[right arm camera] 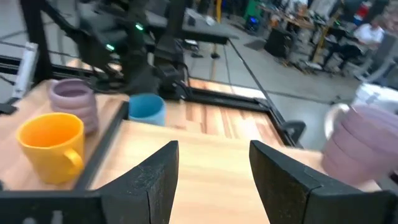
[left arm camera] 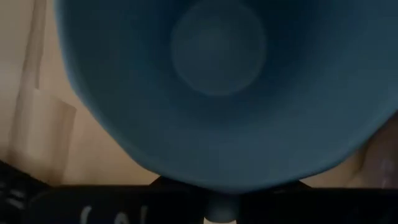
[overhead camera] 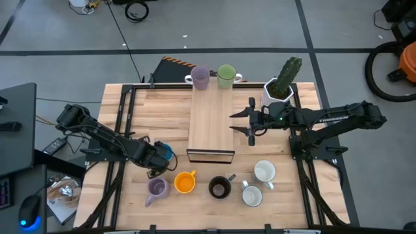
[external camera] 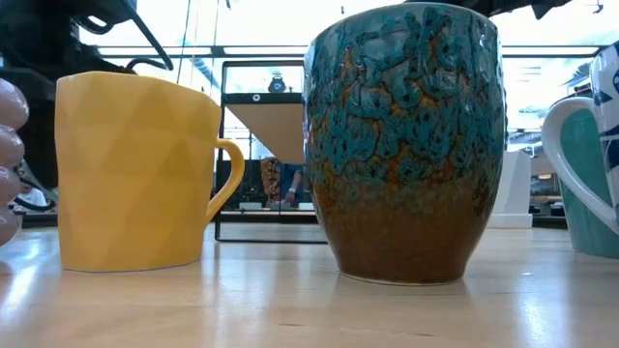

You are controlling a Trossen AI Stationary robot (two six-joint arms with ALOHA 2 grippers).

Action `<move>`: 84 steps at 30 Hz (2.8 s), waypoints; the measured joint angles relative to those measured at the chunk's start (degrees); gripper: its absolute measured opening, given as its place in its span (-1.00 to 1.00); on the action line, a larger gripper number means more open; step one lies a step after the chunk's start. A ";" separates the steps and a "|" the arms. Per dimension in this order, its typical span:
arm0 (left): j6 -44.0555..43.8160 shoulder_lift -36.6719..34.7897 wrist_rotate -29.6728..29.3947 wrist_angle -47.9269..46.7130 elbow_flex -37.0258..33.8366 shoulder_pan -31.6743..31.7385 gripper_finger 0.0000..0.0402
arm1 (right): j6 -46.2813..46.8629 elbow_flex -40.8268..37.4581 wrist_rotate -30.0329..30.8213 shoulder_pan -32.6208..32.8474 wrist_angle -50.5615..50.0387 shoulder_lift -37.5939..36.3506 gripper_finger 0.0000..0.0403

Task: Place coffee mugs
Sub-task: Put the light blue mug on the shelf

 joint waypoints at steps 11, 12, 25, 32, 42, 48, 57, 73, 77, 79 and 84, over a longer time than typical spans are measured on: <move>11.43 -9.44 -0.69 -0.68 0.34 6.73 -0.74 | 1.00 0.00 7.80 3.63 -3.24 -0.19 0.01; 12.70 -10.61 -0.32 -0.91 0.34 7.58 -0.74 | 1.01 0.00 8.36 4.06 -4.06 -0.31 0.01; 28.71 -15.90 3.20 -6.58 11.28 18.47 -0.73 | 1.50 0.00 9.99 6.40 -10.70 -3.84 0.01; 34.42 -14.85 -2.33 -12.68 21.37 22.55 -0.73 | 2.45 0.00 10.10 6.39 -14.31 -4.82 0.01; 46.66 -9.79 -3.75 -13.02 28.83 28.94 -0.73 | 4.65 0.00 10.10 6.42 -16.63 -5.43 0.01; 56.58 -6.96 -1.20 -11.64 30.44 33.52 -0.73 | 4.46 0.00 10.13 6.39 -16.77 -5.98 0.01; 69.16 -5.18 6.86 1.09 30.52 45.23 -0.73 | 2.90 0.00 11.59 6.28 -9.30 -5.98 0.01; 72.53 1.93 12.85 11.13 30.46 50.46 -0.73 | 4.03 0.94 5.13 6.01 -7.53 -6.11 -0.04; 72.53 3.25 12.77 9.77 32.79 50.88 -0.73 | 3.58 3.74 5.09 5.21 -10.98 -6.13 -0.06; 72.84 4.36 12.67 9.62 35.29 50.88 -0.73 | 2.98 4.66 5.08 4.75 -11.70 -6.13 -0.06; 73.46 7.43 13.81 5.74 41.87 51.29 -0.73 | 2.68 4.96 4.98 4.60 -12.74 -6.01 -0.06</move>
